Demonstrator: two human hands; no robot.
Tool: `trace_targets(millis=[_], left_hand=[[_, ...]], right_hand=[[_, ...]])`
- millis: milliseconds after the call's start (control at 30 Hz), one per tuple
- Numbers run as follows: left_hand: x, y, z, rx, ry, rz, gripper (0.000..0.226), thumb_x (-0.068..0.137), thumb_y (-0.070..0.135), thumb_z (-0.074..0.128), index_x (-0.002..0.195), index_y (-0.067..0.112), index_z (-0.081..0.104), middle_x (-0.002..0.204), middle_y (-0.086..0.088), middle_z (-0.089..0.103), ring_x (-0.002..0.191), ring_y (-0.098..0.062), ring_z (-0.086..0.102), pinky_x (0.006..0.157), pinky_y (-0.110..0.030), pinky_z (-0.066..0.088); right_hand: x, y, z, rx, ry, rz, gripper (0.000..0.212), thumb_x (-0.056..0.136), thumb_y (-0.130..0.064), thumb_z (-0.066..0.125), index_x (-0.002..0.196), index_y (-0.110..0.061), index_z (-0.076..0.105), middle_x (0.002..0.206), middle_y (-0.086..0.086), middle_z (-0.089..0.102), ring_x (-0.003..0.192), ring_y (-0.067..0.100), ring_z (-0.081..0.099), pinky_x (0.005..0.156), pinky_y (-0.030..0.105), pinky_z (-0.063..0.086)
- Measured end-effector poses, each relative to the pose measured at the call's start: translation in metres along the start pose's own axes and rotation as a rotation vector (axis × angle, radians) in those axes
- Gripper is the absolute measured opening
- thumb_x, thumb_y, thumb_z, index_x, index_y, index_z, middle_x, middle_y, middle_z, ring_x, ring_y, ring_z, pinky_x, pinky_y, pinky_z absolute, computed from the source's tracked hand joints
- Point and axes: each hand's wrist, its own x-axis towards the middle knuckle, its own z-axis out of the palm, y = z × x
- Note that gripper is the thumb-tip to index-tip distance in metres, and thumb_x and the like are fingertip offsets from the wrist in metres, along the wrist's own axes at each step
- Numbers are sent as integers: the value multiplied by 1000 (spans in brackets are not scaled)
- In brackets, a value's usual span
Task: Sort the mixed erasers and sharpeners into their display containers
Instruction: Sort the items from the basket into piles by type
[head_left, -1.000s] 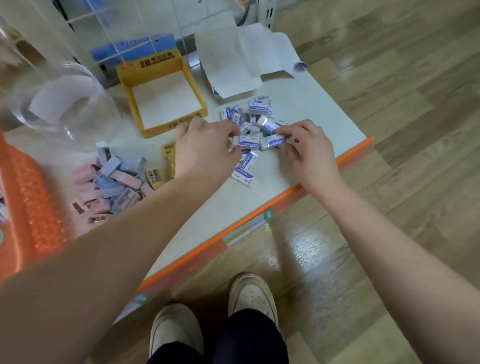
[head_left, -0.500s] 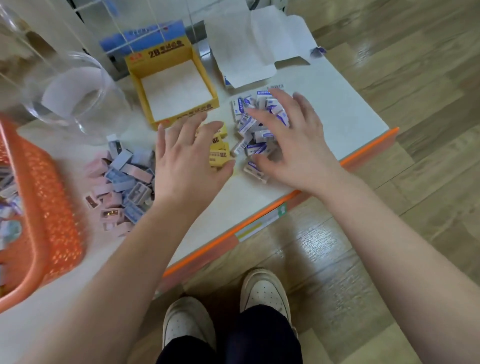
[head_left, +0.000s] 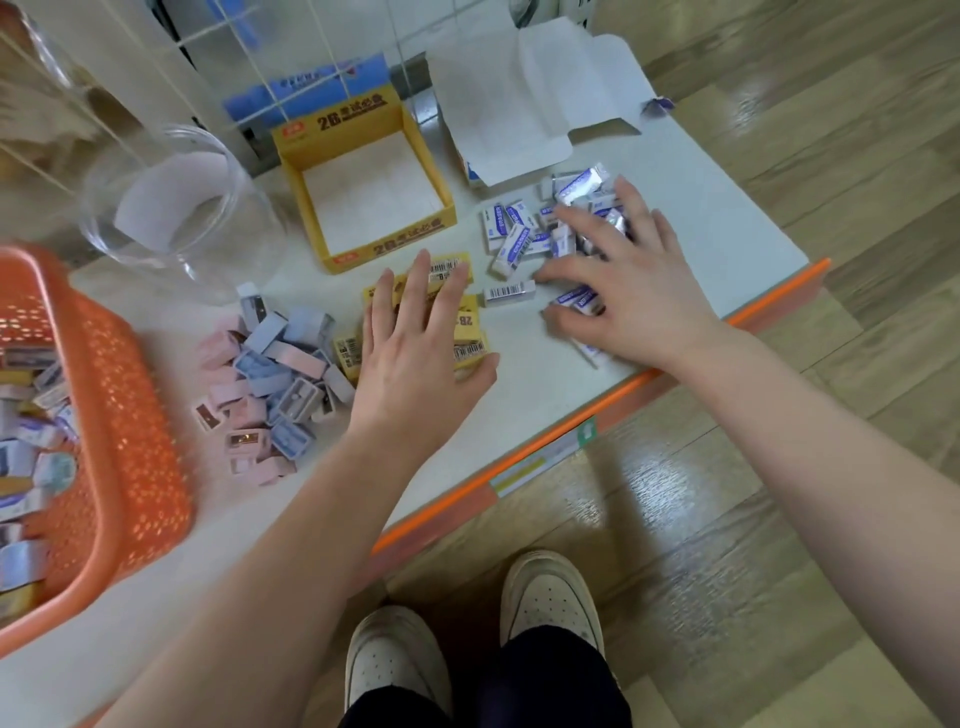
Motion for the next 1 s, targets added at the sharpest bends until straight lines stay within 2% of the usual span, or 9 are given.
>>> trace_targets(millis=[100, 233, 400, 600, 700, 767, 867, 1000], left_hand=[[4, 2, 8, -21, 24, -12, 75, 91, 47, 51, 150, 31, 8, 158, 3, -7, 144, -26, -11, 117, -51, 2], [10, 6, 14, -21, 84, -28, 71, 90, 47, 50, 149, 27, 16, 158, -3, 1, 143, -29, -8, 116, -52, -1], [12, 7, 18, -9, 117, -31, 71, 90, 47, 50, 149, 26, 17, 158, -4, 2, 144, -30, -7, 115, -52, 0], [11, 10, 21, -4, 105, -91, 71, 89, 51, 48, 149, 31, 15, 158, 0, -1, 143, -34, -8, 114, -58, 0], [11, 10, 20, -5, 104, -85, 70, 89, 51, 49, 148, 31, 17, 158, 0, 1, 143, -34, -5, 114, -59, 5], [11, 9, 20, -9, 102, -91, 71, 89, 51, 49, 148, 31, 16, 158, 0, 0, 143, -34, -5, 113, -59, 6], [12, 13, 20, -18, 93, -114, 70, 91, 50, 45, 149, 32, 11, 158, 2, -3, 143, -33, -7, 114, -58, 4], [14, 18, 14, -100, 100, -130, 76, 91, 50, 47, 150, 32, 2, 158, 1, -10, 143, -32, -11, 115, -56, 0]], right_hand=[[-2, 2, -1, 12, 10, 2, 56, 71, -62, 40, 120, -42, 58, 152, -7, 28, 142, 38, 4, 109, 62, 3], [5, -15, 6, -78, 58, 48, 63, 73, -67, 42, 130, -41, 49, 152, -2, 29, 141, 40, 8, 107, 67, 4], [29, -29, 9, -152, -33, 64, 59, 81, -69, 42, 137, -49, 34, 155, -4, 19, 142, 41, 1, 108, 64, -3], [38, -28, 11, -127, -67, 25, 48, 85, -62, 40, 130, -47, 46, 148, -9, 32, 138, 36, 19, 110, 59, 7], [32, -24, 12, -102, -3, -6, 49, 79, -59, 35, 114, -37, 61, 134, -6, 50, 125, 38, 39, 107, 60, 21], [27, -20, 15, -98, 33, -31, 45, 78, -57, 39, 107, -34, 65, 128, -6, 55, 119, 36, 45, 105, 59, 26], [18, -13, 16, -97, 62, -74, 43, 80, -58, 43, 109, -37, 65, 127, -6, 55, 119, 34, 45, 105, 56, 27], [16, -10, 5, -46, 64, -6, 53, 80, -65, 34, 123, -44, 54, 135, -2, 46, 133, 30, 27, 109, 61, 8]])
